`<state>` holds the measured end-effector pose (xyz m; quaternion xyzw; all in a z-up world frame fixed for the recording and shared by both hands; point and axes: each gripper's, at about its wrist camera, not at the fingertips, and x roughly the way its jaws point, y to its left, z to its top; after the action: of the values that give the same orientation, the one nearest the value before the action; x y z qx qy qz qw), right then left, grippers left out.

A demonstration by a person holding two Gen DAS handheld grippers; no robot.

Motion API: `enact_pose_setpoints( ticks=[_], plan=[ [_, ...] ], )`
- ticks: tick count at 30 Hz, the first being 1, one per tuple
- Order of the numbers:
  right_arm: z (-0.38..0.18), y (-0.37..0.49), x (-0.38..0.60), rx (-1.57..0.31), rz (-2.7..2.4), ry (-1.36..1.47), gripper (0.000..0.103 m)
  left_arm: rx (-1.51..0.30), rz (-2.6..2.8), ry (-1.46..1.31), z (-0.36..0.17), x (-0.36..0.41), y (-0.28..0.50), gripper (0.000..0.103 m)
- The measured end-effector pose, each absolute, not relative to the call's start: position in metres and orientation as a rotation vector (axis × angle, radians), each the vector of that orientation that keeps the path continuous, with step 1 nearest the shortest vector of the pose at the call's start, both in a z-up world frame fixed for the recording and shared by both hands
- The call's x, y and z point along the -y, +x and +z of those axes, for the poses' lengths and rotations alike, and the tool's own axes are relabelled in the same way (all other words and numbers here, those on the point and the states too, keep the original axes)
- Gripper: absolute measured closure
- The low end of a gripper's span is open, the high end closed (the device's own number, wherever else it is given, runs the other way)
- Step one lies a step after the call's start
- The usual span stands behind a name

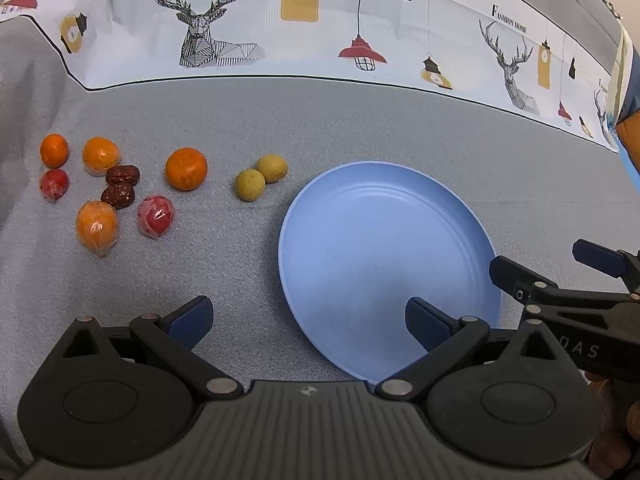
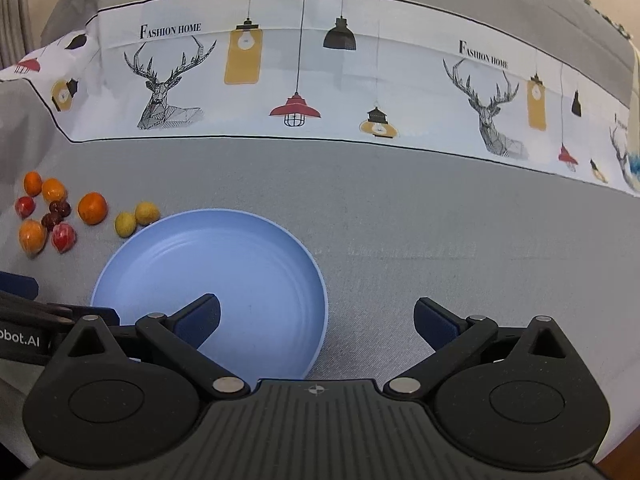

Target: Organize fruits

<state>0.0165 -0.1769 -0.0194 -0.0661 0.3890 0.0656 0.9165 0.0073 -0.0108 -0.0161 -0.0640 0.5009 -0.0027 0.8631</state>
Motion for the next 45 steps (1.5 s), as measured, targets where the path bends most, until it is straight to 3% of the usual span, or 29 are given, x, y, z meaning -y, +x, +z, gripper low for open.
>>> enact_pose_setpoints(
  ticks=[45],
  plan=[
    [-0.0254, 0.0208, 0.1831, -0.845, 0.136, -0.106, 0.001, -1.056, -0.002, -0.116, -0.019, 0.0155, 0.0081, 0.001]
  ],
)
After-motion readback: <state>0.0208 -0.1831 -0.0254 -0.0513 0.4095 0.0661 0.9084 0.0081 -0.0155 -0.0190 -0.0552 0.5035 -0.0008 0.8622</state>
